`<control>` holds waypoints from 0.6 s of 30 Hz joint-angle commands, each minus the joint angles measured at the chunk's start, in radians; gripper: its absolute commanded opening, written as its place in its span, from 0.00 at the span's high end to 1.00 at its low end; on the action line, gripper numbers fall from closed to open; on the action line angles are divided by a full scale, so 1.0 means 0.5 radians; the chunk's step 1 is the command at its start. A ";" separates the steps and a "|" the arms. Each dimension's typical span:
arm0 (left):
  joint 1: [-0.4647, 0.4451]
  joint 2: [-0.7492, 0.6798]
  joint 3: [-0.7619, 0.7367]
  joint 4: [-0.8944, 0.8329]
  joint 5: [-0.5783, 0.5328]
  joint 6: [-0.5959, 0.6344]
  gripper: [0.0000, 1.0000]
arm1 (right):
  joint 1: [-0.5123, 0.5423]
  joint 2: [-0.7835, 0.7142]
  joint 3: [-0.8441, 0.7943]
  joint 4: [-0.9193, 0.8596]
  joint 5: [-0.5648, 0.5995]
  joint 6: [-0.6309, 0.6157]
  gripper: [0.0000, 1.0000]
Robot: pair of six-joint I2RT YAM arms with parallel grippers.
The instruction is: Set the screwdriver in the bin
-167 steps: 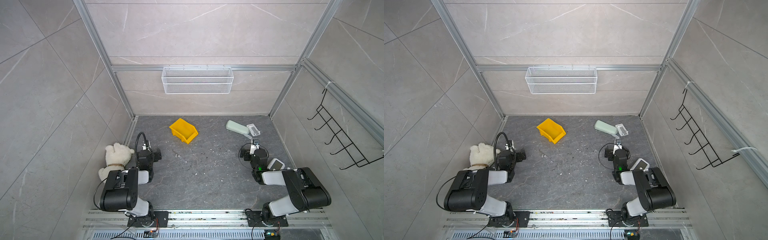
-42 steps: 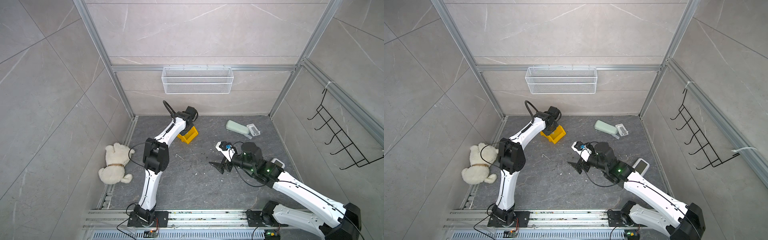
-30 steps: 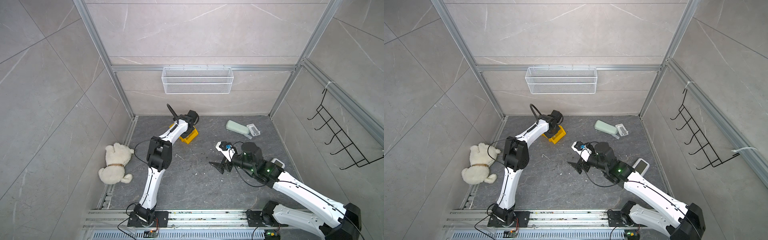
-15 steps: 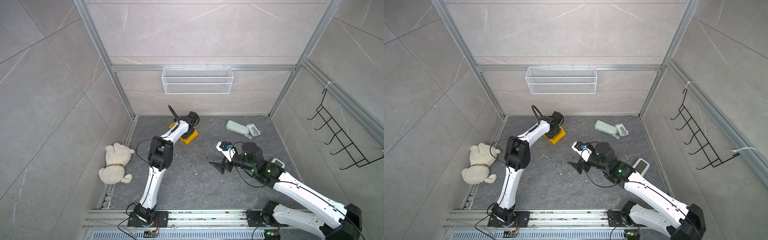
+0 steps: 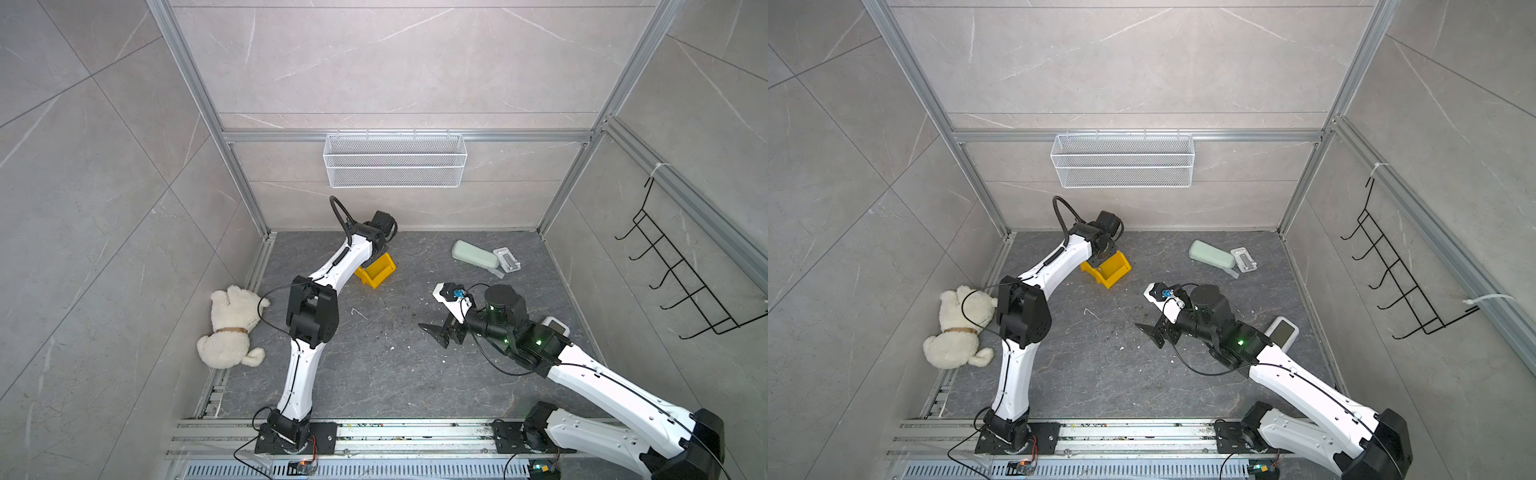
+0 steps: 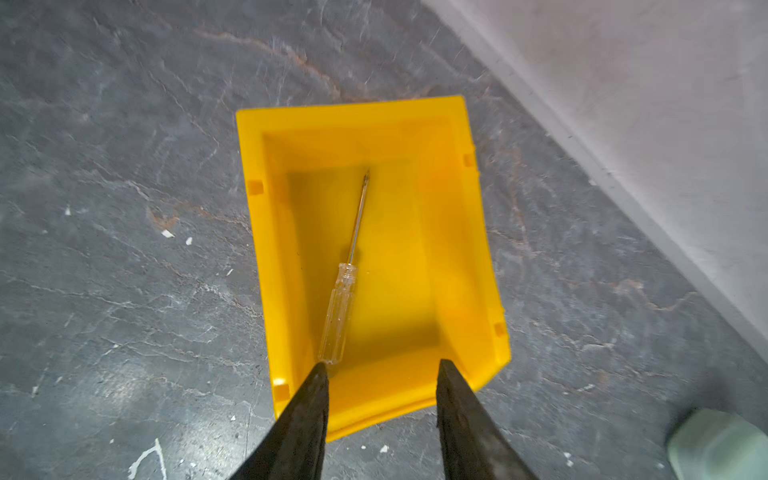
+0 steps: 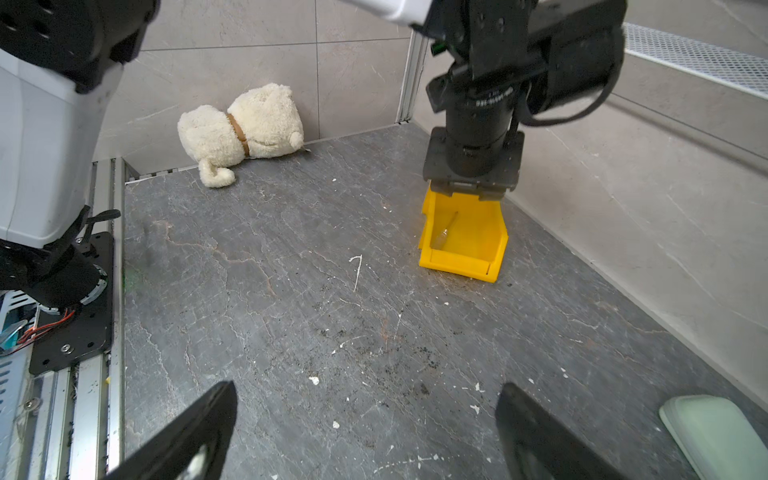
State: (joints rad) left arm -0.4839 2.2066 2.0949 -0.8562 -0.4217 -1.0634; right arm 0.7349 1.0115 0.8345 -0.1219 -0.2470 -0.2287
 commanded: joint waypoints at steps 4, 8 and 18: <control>-0.017 -0.475 -0.226 0.085 -0.211 0.209 0.42 | 0.015 -0.053 -0.034 0.135 0.119 0.097 0.01; -0.020 -0.775 -0.585 0.277 -0.279 0.364 0.31 | 0.014 -0.097 -0.070 0.213 0.151 0.144 0.01; -0.023 -1.687 -1.760 1.017 -0.490 1.082 0.00 | 0.013 -0.212 -0.275 0.399 0.493 0.234 0.01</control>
State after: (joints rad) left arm -0.4911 1.4780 1.3144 -0.5217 -0.6014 -0.7059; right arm 0.7368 0.9241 0.7326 0.0151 -0.0826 -0.1486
